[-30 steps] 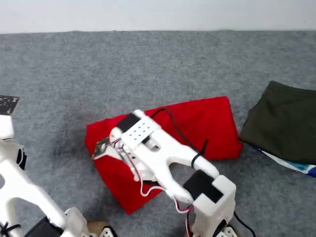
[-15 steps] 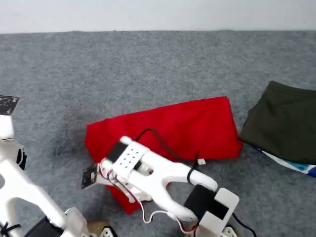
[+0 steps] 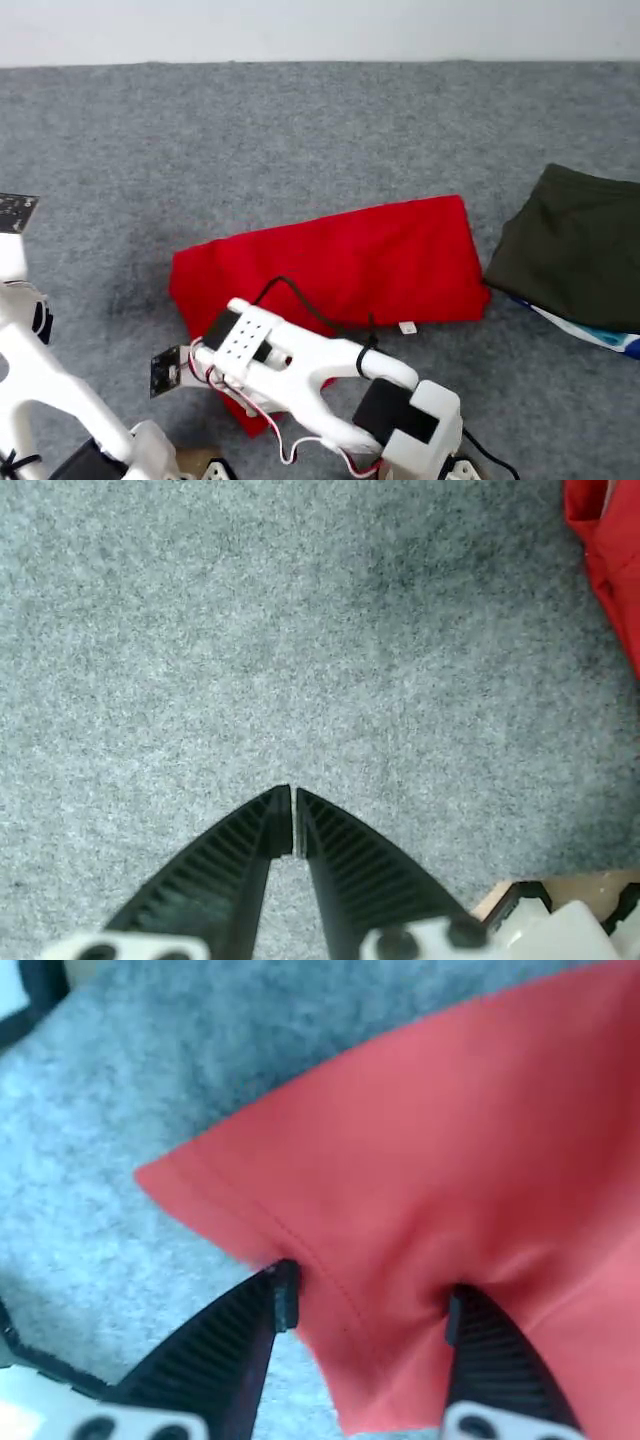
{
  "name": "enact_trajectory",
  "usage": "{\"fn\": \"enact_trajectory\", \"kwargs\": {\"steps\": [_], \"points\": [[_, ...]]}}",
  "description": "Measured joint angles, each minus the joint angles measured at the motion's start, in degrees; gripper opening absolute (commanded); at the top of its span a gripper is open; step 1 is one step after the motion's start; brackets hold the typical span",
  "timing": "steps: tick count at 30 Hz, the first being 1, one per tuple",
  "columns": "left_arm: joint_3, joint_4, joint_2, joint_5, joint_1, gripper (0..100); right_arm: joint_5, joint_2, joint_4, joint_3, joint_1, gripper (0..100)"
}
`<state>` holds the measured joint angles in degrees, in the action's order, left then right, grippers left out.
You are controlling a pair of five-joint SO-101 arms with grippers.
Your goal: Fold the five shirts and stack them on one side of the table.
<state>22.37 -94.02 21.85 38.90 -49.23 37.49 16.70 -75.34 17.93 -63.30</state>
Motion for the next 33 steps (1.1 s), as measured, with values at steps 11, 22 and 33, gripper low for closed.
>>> {"fn": "enact_trajectory", "kwargs": {"steps": [11, 22, 33], "points": [[0.0, 0.0, 0.0, 0.0, 0.0, 2, -0.35, 4.75, -0.7, -5.45, 2.99, 1.3], [0.0, 0.0, 0.0, 0.0, 0.0, 2, -0.44, 7.12, -13.1, -17.93, 5.01, 1.3], [0.0, 0.0, 0.0, 0.0, 0.0, 2, -0.79, 10.2, -16.7, -31.38, 9.58, 9.5]]}}
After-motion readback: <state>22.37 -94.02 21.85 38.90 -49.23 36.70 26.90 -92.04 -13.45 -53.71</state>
